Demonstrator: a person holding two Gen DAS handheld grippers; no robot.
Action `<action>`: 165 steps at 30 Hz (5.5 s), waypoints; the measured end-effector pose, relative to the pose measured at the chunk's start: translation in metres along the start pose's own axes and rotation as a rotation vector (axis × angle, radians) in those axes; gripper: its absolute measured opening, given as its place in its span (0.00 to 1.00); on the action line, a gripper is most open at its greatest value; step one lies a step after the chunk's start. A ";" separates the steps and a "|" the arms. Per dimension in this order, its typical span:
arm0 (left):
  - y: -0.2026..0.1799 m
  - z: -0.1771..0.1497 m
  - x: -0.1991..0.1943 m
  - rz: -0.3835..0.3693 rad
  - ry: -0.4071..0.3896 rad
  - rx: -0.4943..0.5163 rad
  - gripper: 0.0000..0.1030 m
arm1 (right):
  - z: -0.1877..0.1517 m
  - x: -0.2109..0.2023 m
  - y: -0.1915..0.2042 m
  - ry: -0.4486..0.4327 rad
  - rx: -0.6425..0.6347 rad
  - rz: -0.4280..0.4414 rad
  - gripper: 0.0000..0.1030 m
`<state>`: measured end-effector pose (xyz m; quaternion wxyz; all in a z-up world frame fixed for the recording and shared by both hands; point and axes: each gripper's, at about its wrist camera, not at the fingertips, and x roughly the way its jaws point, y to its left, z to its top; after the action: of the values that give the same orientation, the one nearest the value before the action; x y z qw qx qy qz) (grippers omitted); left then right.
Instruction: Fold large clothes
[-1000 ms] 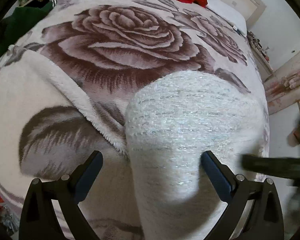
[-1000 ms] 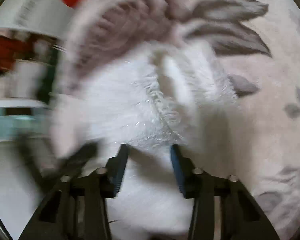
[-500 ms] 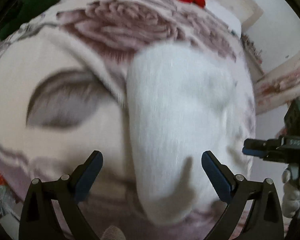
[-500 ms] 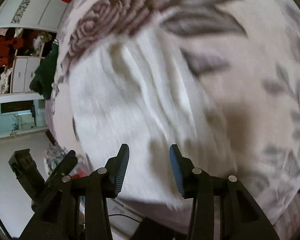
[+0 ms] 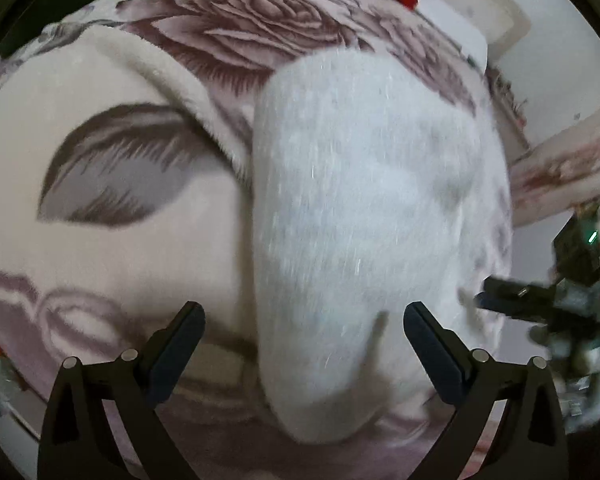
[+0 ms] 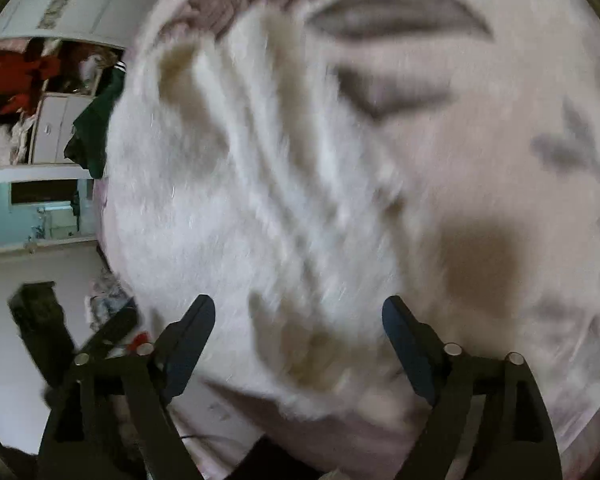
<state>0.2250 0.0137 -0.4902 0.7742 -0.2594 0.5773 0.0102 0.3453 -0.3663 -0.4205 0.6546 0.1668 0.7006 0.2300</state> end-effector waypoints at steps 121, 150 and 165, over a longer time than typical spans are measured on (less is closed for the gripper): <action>-0.291 0.060 -0.398 0.129 -0.563 0.526 0.95 | -0.237 -0.562 0.292 -0.877 0.033 -0.698 0.91; -0.288 0.039 -0.420 0.132 -0.630 0.517 0.97 | -0.265 -0.584 0.302 -0.938 0.005 -0.708 0.98; -0.287 0.034 -0.428 0.131 -0.647 0.519 0.97 | -0.280 -0.598 0.306 -0.967 -0.002 -0.708 0.99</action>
<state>0.2025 -0.0989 0.0133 0.9529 -0.0019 0.3032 -0.0054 0.0983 -0.4588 0.2573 0.9361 0.0084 0.3361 -0.1033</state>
